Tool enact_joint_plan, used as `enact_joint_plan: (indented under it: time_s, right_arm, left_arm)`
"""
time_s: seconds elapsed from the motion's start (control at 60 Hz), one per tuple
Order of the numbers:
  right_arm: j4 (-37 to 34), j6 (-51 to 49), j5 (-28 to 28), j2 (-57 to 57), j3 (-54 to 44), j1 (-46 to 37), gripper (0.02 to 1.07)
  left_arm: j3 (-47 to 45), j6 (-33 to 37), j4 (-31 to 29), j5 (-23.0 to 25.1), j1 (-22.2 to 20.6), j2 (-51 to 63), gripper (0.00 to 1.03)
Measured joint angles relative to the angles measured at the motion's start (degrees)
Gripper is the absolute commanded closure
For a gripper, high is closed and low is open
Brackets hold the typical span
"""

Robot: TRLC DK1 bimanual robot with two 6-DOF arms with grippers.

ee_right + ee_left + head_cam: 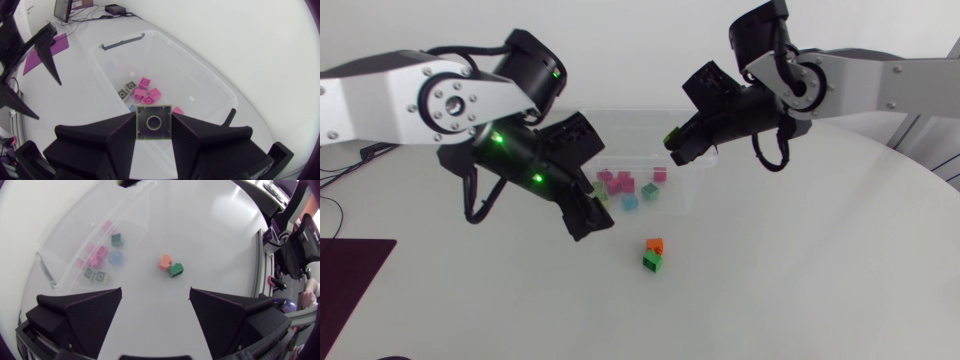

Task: Pick up the duplo bricks and place them in the container

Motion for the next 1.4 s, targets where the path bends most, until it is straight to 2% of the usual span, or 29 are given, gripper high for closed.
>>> enact_joint_plan:
  time_s: [0.067,0.1,0.133,0.167,0.217,0.283,0.433,0.567,0.75,0.867,1.033,1.233,1.3,1.4]
  right_arm:
    - [1.57,0.26,0.46,2.25,1.60,0.00,0.83]
    - [2.67,0.48,0.76,3.48,2.47,-0.02,0.78]
    - [3.56,0.81,1.64,4.57,3.19,-0.13,0.65]
    - [4.46,1.46,2.67,6.01,4.22,-0.26,0.42]
    - [5.57,2.01,4.13,7.43,5.09,-0.35,0.22]
    - [6.84,3.08,5.77,8.41,5.49,-0.63,0.07]
    - [9.46,4.70,6.73,6.97,4.22,-1.16,0.07]
    - [11.89,5.75,7.02,-0.83,-3.02,-2.69,0.07]
    - [12.59,5.77,5.79,-12.00,-13.64,-4.92,0.07]
    - [12.41,5.97,3.72,-18.88,-20.94,-6.25,0.07]
    - [11.17,5.97,1.62,-26.34,-28.04,-7.37,0.07]
    - [10.25,5.95,1.20,-31.12,-32.54,-7.32,0.07]
    - [9.77,5.92,0.90,-32.89,-34.64,-6.91,0.07]
    - [9.55,5.66,0.61,-35.21,-37.44,-6.36,0.07]
  left_arm:
    - [-0.13,-0.04,0.00,0.00,-1.99,2.05,0.09]
    - [-0.13,-0.24,0.02,0.02,-2.95,3.13,0.09]
    - [-0.11,-0.55,0.02,0.02,-3.72,4.02,0.09]
    - [-0.11,-1.53,0.04,0.02,-4.55,5.11,0.09]
    - [0.00,-2.54,0.00,0.02,-5.27,6.49,0.09]
    - [0.39,-4.28,-0.07,-0.02,-6.25,8.46,0.09]
    - [4.26,-9.07,-2.89,-0.04,-8.33,13.57,0.11]
    - [8.09,-13.11,-5.11,-0.90,-11.61,18.05,0.11]
    - [13.11,-16.70,-5.95,-4.76,-15.37,24.74,0.14]
    - [16.13,-18.45,-7.23,-7.72,-15.28,29.24,0.15]
    - [18.12,-20.00,-7.56,-9.33,-14.69,31.71,0.16]
    - [19.71,-21.53,-7.50,-11.06,-14.67,33.42,0.17]
    - [19.82,-22.10,-7.34,-11.23,-14.64,33.77,0.22]
    - [19.85,-22.58,-7.30,-11.28,-14.60,34.47,0.23]
